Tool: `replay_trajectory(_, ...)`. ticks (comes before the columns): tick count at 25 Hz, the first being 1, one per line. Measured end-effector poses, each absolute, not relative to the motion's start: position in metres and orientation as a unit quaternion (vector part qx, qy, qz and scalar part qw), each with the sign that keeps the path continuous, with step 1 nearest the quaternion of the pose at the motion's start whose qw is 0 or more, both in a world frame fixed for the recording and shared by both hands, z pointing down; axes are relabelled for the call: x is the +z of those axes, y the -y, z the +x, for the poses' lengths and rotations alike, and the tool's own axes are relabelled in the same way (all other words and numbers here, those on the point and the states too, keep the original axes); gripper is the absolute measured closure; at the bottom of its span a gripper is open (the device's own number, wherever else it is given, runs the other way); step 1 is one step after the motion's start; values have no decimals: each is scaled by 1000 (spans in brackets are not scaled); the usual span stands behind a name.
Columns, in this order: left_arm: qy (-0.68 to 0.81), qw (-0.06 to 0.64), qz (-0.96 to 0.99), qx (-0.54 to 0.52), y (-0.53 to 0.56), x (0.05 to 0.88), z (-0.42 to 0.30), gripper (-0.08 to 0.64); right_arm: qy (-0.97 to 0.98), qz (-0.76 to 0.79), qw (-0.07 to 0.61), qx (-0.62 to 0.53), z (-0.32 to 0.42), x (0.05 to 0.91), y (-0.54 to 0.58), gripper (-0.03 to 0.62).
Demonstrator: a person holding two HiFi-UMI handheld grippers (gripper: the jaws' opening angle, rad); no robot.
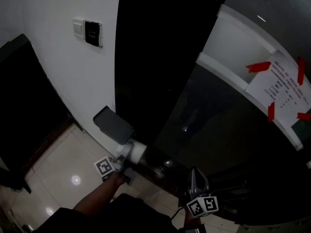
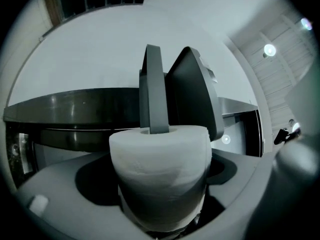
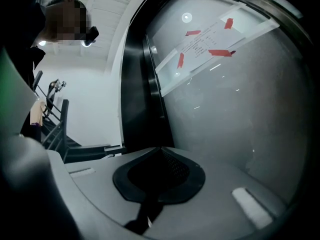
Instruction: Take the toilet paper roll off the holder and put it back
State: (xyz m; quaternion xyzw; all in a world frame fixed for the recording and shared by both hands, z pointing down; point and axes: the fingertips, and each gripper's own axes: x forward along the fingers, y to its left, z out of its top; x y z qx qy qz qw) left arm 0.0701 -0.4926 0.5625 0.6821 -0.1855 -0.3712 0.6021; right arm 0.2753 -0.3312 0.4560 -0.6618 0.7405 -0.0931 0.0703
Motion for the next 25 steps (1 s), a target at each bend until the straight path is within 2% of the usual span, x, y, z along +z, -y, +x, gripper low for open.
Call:
replay_trajectory(9, 183, 584, 717, -335, 492, 566, 56, 81, -744, -658, 68, -94, 271, 456, 337, 578)
replay_trajectory(18, 120, 567, 751, -318, 491, 567, 48, 81, -757, -644, 66, -93, 252, 455, 347, 578)
replay_trajectory(25, 123, 586, 686, -413, 515, 566, 23, 83, -745, -657, 65, -91, 251, 455, 341, 578)
